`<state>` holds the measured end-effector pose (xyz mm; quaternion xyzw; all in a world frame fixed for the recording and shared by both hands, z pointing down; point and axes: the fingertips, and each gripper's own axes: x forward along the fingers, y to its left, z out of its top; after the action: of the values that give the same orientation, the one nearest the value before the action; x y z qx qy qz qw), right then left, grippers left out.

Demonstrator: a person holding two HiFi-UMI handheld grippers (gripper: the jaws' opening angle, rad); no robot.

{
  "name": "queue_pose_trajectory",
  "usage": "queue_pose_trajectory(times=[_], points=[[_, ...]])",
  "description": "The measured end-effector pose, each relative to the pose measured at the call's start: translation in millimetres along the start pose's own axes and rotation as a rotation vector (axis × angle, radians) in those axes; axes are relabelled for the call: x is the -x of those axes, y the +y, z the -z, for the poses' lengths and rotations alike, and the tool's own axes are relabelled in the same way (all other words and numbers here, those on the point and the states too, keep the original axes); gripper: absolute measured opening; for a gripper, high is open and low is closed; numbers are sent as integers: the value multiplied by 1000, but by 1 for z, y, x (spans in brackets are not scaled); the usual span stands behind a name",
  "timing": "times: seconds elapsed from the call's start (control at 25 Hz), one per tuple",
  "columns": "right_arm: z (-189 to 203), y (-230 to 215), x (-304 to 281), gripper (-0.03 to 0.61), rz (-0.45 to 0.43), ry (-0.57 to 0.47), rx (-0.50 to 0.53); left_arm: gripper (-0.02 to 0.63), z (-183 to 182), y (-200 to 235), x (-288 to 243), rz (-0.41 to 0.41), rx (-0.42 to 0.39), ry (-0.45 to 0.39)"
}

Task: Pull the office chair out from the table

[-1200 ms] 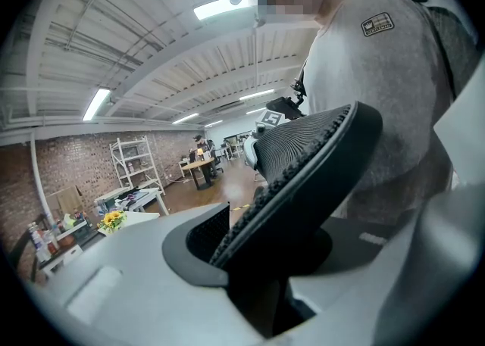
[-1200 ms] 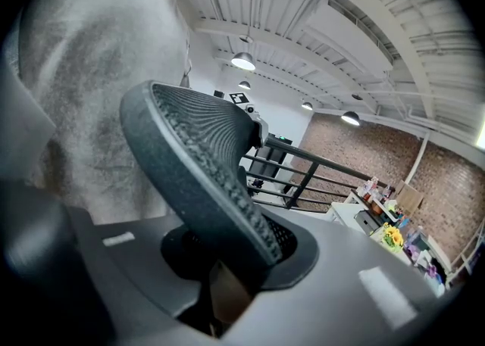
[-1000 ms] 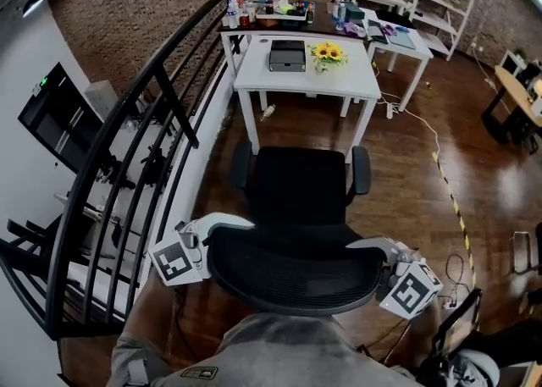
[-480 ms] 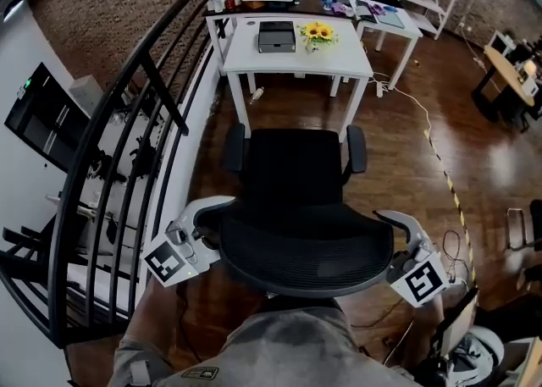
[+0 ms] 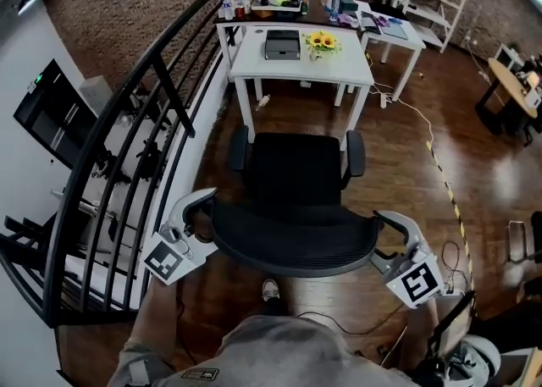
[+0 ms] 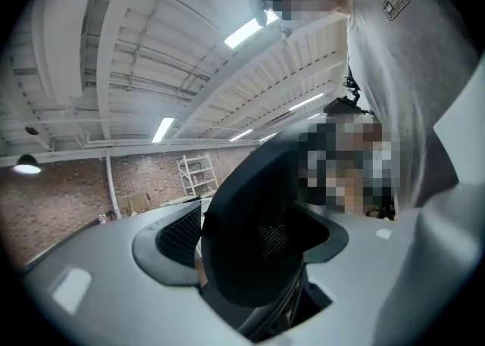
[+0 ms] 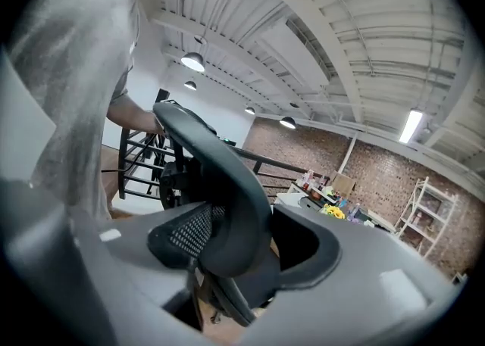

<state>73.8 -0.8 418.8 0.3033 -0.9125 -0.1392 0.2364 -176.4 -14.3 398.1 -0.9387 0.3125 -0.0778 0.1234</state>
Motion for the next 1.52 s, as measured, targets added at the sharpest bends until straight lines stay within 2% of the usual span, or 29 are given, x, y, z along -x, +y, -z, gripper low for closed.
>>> queue_pose_trajectory(times=[0.16, 0.44, 0.52, 0.56, 0.6, 0.72, 0.88, 0.96, 1.16, 1.36, 1.52], points=[[0, 7, 18, 258, -1, -22, 3, 321, -4, -12, 23, -67, 14, 2], [-8, 33, 45, 249, -44, -57, 30, 286, -16, -63, 40, -41, 8, 16], [-13, 43, 53, 232, -60, -73, 41, 258, -23, -77, 42, -30, 9, 3], [-14, 49, 57, 211, -68, -81, 48, 239, -27, -85, 42, -25, 10, -5], [-15, 56, 62, 148, -75, -89, 54, 210, -31, -95, 43, -20, 12, -10], [-17, 76, 80, 48, -81, -119, 45, 108, -36, -130, 47, -5, 20, 2], [-15, 105, 105, 2, -96, -136, 28, 36, -50, -182, 47, 7, 15, -33], [-11, 123, 118, 0, -111, -138, 24, 0, -51, -207, 48, 4, 31, -24], [-9, 159, 146, 0, -150, -148, 15, 0, -58, -255, 56, -7, 81, -3], [-7, 188, 165, 0, -176, -154, -13, 0, -70, -290, 66, -4, 64, -2], [-11, 209, 174, 0, -190, -161, -36, 0, -79, -306, 76, -7, 80, -17]])
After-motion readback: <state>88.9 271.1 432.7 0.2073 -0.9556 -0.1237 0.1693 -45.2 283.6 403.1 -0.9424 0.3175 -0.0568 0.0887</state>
